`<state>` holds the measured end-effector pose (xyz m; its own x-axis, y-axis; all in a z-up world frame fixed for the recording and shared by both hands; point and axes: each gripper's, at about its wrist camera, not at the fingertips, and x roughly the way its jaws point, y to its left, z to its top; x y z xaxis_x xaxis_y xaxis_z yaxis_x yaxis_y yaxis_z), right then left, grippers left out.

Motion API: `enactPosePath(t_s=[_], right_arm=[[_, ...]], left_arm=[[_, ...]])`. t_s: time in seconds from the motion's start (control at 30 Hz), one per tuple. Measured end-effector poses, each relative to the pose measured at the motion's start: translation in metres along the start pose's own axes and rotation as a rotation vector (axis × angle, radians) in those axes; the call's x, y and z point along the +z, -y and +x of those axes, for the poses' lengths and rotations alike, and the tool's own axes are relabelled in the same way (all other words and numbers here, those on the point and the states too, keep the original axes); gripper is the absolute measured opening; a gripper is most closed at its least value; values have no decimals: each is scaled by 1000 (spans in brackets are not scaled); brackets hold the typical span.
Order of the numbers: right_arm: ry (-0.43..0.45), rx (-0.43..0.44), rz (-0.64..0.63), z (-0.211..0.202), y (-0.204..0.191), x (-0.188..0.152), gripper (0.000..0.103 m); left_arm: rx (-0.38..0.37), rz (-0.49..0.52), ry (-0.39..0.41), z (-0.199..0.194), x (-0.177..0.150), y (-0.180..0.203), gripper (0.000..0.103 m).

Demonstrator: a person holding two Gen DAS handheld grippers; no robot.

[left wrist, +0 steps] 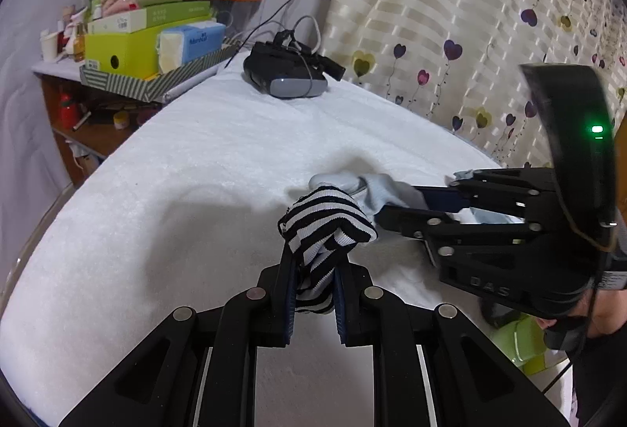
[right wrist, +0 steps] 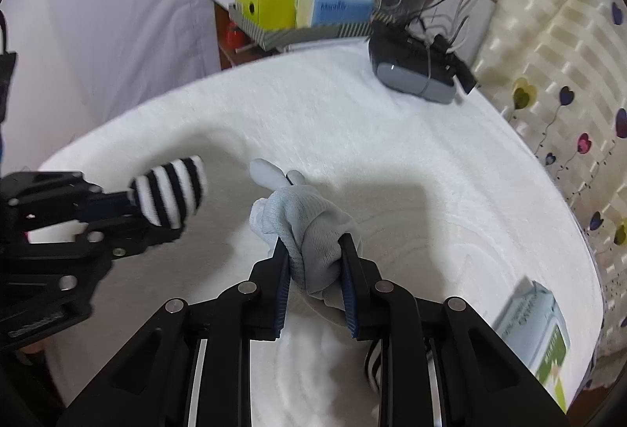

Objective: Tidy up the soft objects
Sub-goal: 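Grasp the black-white striped sock with the left gripper while the right gripper grasps the grey sock, then lift both socks and carry them toward the white box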

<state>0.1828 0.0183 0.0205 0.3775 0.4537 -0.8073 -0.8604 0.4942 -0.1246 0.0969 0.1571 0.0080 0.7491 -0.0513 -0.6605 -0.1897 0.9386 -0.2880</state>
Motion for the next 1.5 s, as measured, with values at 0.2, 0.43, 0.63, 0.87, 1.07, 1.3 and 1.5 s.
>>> enactPosePath(t_s=[0.2, 0.43, 0.63, 0.87, 1.07, 1.3, 1.5], right_arm=[[98, -24, 56, -48, -7, -13, 24], [182, -51, 111, -94, -20, -41, 24], [236, -71, 171, -127, -23, -75, 24], [284, -113, 261, -158, -12, -112, 24], [319, -140, 318, -180, -7, -141, 24], [346, -174, 391, -199, 6, -172, 24], [366, -194, 450, -214, 17, -195, 24]], left_arm=[[-7, -17, 40, -25, -6, 6, 14], [-34, 11, 67, -49, -15, 30, 14], [-67, 49, 85, -66, -26, 59, 14], [-99, 101, 86, -76, -39, 93, 14], [-130, 149, 79, -79, -49, 123, 14], [-174, 204, 63, -79, -59, 158, 14], [-195, 244, 53, -77, -66, 184, 14]])
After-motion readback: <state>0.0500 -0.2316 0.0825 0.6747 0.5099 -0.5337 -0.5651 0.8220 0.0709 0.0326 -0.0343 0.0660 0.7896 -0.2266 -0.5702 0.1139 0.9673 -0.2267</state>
